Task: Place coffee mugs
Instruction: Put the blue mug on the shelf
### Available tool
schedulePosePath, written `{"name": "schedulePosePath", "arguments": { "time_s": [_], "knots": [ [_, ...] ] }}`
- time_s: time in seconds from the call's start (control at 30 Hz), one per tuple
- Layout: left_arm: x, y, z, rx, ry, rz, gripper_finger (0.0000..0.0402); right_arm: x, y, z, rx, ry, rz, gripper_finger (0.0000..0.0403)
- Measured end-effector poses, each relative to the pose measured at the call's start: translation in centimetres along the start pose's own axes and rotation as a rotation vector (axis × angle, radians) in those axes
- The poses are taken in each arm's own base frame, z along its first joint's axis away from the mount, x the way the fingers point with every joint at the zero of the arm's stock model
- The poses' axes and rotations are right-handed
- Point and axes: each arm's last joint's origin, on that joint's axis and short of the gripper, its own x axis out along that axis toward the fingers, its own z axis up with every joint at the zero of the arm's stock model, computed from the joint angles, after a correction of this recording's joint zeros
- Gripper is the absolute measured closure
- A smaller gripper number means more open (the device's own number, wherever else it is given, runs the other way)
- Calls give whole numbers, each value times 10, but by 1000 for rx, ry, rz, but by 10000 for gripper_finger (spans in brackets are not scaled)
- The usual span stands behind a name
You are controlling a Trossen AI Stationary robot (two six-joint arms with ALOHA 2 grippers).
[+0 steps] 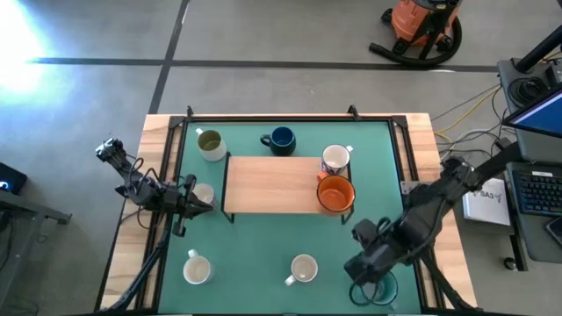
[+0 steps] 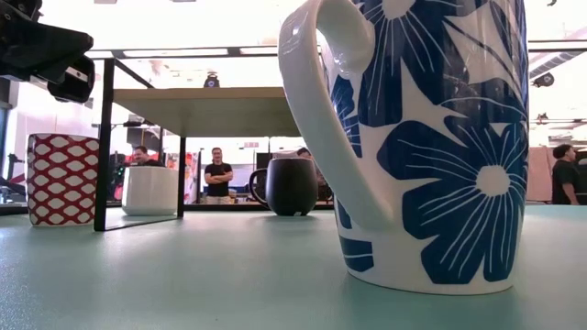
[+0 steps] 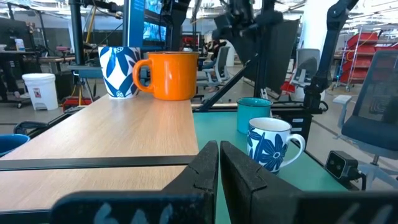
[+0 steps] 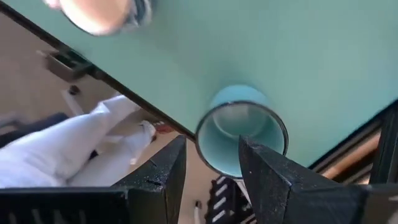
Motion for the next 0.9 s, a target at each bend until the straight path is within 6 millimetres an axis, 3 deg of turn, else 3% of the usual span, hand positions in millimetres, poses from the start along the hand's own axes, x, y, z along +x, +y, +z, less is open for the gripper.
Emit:
{"name": "schedulePosePath", "arguments": {
  "time_s": [0.23,0.43,0.9],
  "knots": [
    [0,0,0,0,0,0,402,17,-3,-20,-157,35,-57,268],
    [0,0,0,0,0,0,402,29,-10,-22,-323,39,-103,268],
    [0,0,0,0,0,0,402,90,-37,-18,-538,82,-248,268]
  ]
}}
